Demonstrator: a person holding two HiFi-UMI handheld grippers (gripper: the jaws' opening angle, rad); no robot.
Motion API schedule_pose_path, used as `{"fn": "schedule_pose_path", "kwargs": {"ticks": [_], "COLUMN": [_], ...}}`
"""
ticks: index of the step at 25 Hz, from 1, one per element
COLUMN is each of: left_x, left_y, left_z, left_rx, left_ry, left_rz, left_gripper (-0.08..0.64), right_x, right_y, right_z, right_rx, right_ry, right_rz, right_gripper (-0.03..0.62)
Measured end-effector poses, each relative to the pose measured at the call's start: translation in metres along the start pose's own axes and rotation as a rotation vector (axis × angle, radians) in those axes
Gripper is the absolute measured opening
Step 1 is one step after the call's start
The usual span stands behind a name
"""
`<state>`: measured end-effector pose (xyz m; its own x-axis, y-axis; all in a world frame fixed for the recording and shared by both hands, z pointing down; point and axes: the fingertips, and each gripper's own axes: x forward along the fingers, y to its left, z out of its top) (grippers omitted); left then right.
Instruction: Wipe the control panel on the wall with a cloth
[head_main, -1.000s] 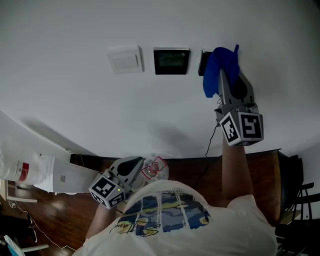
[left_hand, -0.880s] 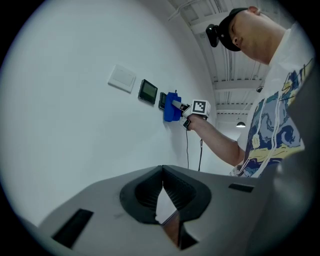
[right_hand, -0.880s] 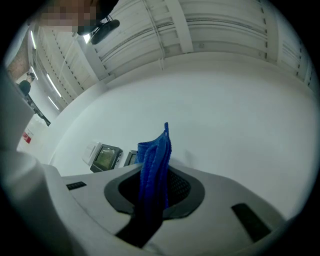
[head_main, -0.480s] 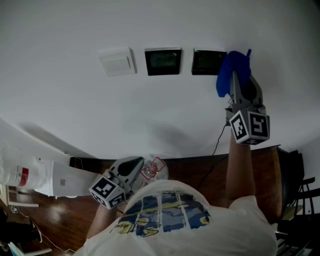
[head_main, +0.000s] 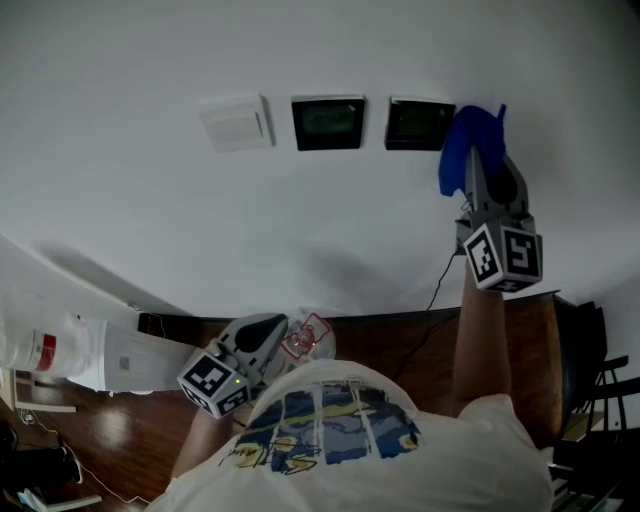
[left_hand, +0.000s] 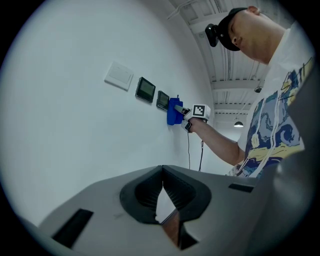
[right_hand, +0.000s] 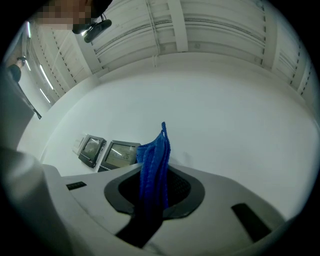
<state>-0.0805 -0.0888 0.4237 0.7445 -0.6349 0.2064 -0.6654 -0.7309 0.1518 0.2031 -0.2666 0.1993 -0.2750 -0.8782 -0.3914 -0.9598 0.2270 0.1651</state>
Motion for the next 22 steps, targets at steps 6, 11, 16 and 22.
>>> {"fn": "schedule_pose_path", "kwargs": {"ticks": [6, 11, 16, 22], "left_x": [-0.005, -0.009, -0.014, -0.026], "left_y": [0.004, 0.009, 0.008, 0.01], "left_z": [-0.001, -0.005, -0.007, -0.02], "left_rx": [-0.013, -0.013, -0.018, -0.021], "left_ry": [-0.016, -0.022, -0.018, 0.015], "left_rz": [0.003, 0.004, -0.003, 0.015], "left_gripper": [0.0, 0.0, 0.085, 0.242], "right_x": [-0.02, -0.03, -0.016, 0.003], "right_y": [0.025, 0.066, 0.124, 0.179], "right_z": [0.018, 0.028, 0.032, 0.041], "right_rx": [-0.004, 0.018, 0.032, 0.065], "right_ry": [-0.021, -0.034, -0.043, -0.081], "right_rz": [0.034, 0.115, 0.253, 0.356], "right_gripper": [0.097, 0.097, 0.097, 0.097]}}
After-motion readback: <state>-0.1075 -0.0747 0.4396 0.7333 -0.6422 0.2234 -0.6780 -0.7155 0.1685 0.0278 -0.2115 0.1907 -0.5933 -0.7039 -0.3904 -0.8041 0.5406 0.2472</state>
